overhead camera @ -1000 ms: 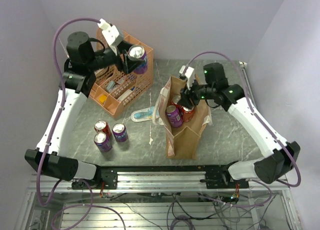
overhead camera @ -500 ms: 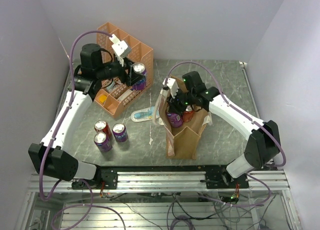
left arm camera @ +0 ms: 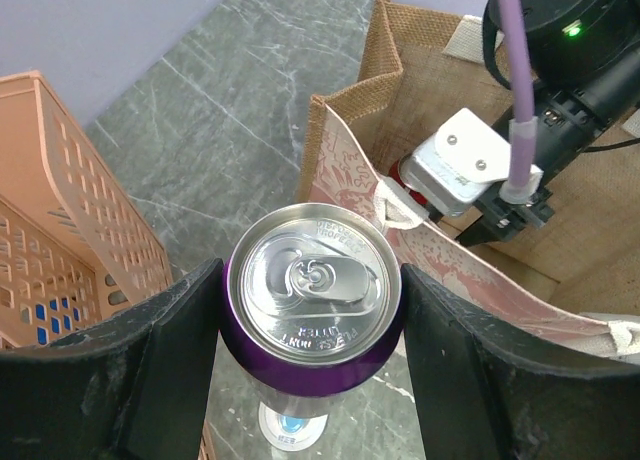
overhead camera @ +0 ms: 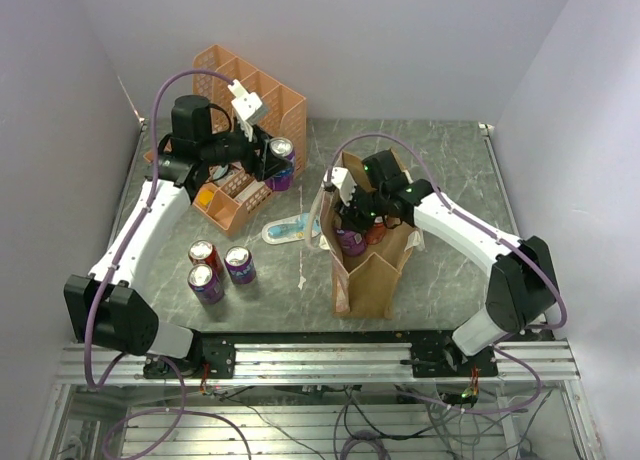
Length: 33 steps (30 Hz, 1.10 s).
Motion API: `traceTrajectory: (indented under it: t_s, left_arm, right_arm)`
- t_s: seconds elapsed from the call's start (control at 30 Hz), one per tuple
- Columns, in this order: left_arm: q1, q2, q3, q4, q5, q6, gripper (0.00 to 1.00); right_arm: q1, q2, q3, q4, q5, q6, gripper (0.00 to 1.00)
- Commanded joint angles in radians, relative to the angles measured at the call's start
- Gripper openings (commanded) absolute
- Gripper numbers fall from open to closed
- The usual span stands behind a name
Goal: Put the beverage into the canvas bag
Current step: Adjust the drink in the canvas bag.
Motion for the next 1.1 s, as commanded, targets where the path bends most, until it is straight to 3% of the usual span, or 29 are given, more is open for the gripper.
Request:
traceTrajectory:
  t_s: [0.0, 0.63, 1.07]
  left_arm:
    - [0.002, 0.008, 0.006, 0.109, 0.058, 0.047, 0.07]
    - [-0.055, 0.04, -0.016, 0.007, 0.101, 0.226, 0.07]
    - [-0.085, 0.043, -0.057, -0.124, 0.161, 0.411, 0.07]
  right_arm:
    - [0.003, -0.064, -0.046, -0.07, 0.009, -0.039, 0.27]
    - [0.003, -0.146, -0.117, -0.092, 0.003, -0.039, 0.25]
    - [0.003, -0.163, -0.086, -0.102, -0.015, -0.053, 0.39]
